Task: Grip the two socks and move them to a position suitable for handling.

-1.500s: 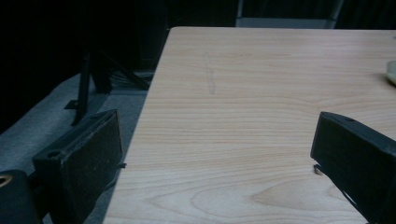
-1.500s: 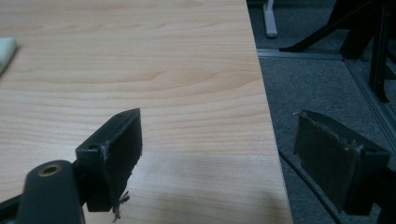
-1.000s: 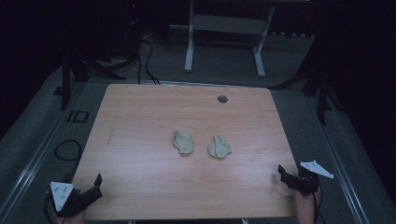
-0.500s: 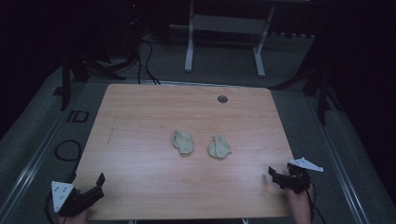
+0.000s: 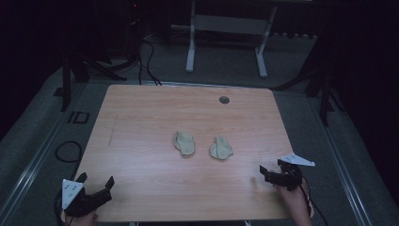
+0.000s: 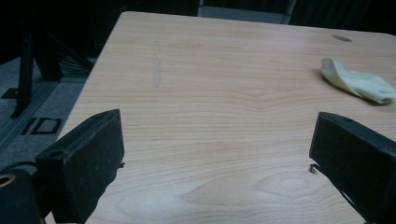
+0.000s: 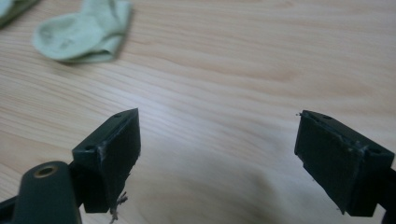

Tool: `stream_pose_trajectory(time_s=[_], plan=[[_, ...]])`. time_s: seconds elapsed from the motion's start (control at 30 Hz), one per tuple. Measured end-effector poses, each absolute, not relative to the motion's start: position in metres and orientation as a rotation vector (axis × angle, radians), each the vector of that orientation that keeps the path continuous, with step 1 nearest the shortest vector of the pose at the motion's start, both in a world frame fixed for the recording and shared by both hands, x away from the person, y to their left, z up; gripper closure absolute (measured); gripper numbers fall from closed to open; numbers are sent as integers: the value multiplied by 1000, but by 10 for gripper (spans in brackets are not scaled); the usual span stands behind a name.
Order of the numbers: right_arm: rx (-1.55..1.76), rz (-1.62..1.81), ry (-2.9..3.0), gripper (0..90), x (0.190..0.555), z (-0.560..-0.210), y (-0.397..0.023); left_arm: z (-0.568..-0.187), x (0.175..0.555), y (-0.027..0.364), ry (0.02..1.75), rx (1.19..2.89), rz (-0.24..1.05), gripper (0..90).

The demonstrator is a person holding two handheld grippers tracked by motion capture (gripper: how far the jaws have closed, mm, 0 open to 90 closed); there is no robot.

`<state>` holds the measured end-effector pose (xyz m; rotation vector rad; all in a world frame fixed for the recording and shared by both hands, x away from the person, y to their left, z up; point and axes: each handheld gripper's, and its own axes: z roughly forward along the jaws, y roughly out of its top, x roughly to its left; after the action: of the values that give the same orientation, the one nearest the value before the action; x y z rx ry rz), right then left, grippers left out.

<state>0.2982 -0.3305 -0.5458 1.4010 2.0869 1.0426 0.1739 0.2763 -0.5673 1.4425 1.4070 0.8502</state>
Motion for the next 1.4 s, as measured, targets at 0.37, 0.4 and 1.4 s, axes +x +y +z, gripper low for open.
stream_pose_trajectory(time_s=[0.37, 0.4, 1.4], plan=[[1291, 1117, 2219, 147, 328, -538, -270, -570, 175, 273, 1404, 1457, 845, 33], [1284, 1118, 2225, 148, 331, -537, -265, -570, 175, 273, 1400, 1461, 847, 33], [1157, 960, 2294, 323, 385, -567, -174, -569, 170, 274, 1401, 1463, 852, 32]])
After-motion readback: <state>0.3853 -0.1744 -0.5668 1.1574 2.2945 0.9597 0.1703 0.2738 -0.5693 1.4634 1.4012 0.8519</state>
